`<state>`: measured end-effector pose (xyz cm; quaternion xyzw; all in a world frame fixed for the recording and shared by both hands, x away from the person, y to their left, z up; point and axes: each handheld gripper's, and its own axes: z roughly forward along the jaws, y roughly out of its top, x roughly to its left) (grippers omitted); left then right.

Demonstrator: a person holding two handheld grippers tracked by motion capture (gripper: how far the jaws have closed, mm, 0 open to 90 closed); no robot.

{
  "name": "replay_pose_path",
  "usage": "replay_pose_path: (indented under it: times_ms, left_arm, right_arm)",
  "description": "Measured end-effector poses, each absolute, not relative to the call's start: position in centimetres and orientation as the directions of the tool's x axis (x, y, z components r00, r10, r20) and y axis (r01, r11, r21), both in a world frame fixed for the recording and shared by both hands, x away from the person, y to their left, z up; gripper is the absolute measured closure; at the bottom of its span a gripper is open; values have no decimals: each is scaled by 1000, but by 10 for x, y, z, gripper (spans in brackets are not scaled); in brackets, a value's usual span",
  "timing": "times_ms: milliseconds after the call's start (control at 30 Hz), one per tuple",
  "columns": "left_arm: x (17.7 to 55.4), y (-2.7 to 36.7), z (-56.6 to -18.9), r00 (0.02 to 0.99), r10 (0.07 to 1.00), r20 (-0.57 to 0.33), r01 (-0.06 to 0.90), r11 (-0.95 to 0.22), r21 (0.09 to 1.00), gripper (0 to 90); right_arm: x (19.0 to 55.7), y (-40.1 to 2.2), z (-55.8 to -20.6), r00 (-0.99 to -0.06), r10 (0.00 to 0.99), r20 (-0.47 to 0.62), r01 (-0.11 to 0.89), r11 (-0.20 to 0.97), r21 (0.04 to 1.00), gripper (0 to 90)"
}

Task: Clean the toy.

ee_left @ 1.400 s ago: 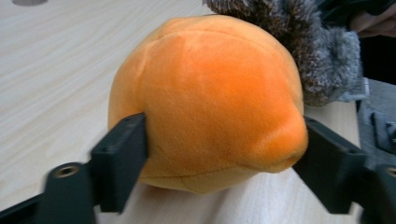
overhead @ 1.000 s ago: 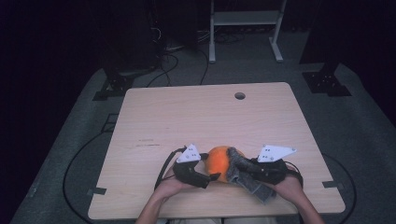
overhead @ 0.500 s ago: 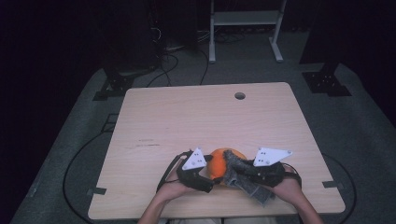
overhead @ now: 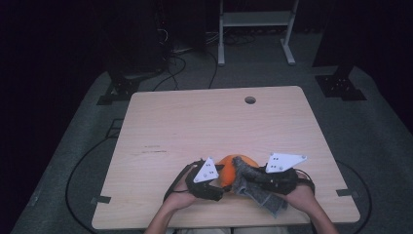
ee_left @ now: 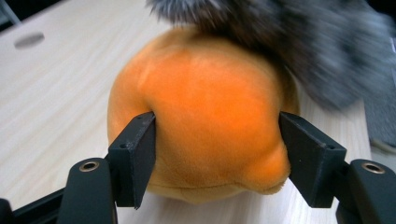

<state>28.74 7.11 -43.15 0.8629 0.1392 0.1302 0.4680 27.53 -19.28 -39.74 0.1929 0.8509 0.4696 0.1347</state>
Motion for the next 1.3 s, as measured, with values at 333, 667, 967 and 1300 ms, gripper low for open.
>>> replay_pose_path:
  times_ms: [333,667,967,1300]
  left_arm:
    - [295,73,-429,906,424,19,203,-472,858,230]
    - [296,75,-430,903,428,22,207,-481,852,169]
    - [299,88,-430,914,405,10,222,-522,824,242]
    - [302,88,-433,897,441,-21,257,-483,837,248]
  right_arm:
    - [276,-191,-413,-887,461,-6,234,462,856,755]
    - [280,-202,-425,-858,513,3,273,452,849,757]
    - [285,-212,-427,-837,547,10,305,451,839,757]
    - [291,-216,-442,-816,578,23,348,458,818,755]
